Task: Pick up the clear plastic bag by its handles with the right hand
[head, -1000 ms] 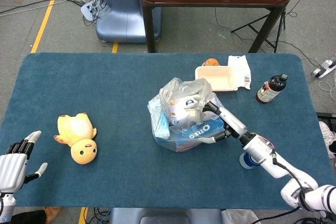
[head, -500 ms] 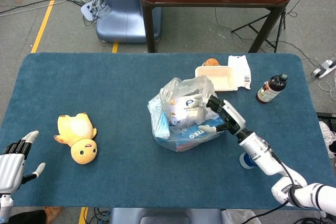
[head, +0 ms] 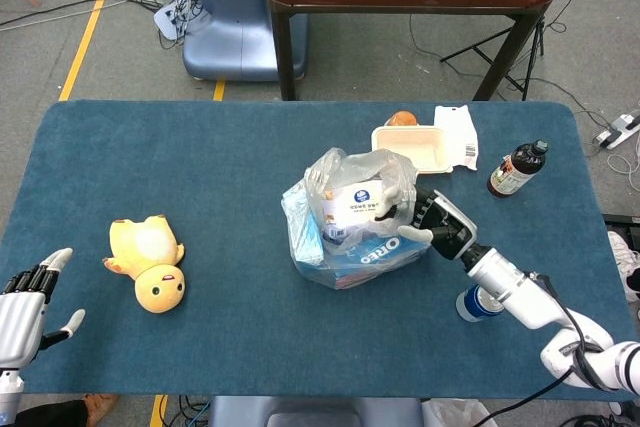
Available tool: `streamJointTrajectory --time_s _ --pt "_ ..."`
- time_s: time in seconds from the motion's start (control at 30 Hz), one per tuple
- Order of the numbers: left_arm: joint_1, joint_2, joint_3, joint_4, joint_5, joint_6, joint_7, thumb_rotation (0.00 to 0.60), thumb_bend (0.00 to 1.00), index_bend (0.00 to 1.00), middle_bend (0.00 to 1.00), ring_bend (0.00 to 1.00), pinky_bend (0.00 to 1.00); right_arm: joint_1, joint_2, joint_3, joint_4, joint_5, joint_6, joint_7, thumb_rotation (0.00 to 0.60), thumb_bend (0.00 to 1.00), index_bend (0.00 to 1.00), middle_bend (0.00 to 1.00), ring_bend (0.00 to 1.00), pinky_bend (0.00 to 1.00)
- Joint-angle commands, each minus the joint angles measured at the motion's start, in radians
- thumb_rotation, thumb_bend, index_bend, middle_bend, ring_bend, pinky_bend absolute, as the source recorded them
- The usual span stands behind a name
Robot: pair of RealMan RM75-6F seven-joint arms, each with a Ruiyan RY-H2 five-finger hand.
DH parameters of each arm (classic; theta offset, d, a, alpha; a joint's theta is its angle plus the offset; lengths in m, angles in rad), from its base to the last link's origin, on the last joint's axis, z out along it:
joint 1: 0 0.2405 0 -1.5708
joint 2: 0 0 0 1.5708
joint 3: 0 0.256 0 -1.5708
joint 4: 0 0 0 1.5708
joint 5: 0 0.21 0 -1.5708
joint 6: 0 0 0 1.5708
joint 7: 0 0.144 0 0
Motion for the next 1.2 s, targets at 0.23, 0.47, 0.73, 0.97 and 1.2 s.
streamJointTrajectory --time_s 0.23,0.47,0.73,0.97,1.2 --pt "0.005 0.005 0.0 -0.004 -0.001 0.007 0.004 0.6 0.21 0.1 0.16 0.21 0.22 0.09 -0.001 -0.076 0.042 -0.104 -0.02 0.074 0.498 0.09 0.27 0.28 0.19 0.24" --pt "0.008 0.006 0.001 -0.006 0.005 0.012 0.002 0.6 0.21 0.1 0.16 0.21 0.22 0.101 -0.043 -0.055 0.046 -0.036 -0.001 0.004 0.483 0.08 0.25 0.28 0.18 0.24" --pt "0.013 0.01 0.003 -0.004 0.0 0.011 0.002 0.6 0.21 0.1 0.16 0.21 0.22 0.069 -0.035 -0.019 -0.017 0.067 0.005 -0.188 0.508 0.08 0.25 0.32 0.18 0.24" --pt "0.006 0.006 0.003 0.0 -0.004 -0.004 0.007 0.6 0.21 0.11 0.16 0.21 0.22 0.087 0.041 -0.027 -0.064 0.096 -0.087 -0.254 0.461 0.01 0.24 0.27 0.16 0.2" --pt "0.003 0.009 0.001 -0.005 -0.004 -0.005 0.009 0.6 0.21 0.11 0.16 0.21 0.22 0.127 0.083 -0.017 -0.088 0.085 -0.154 -0.262 0.439 0.0 0.12 0.2 0.11 0.15"
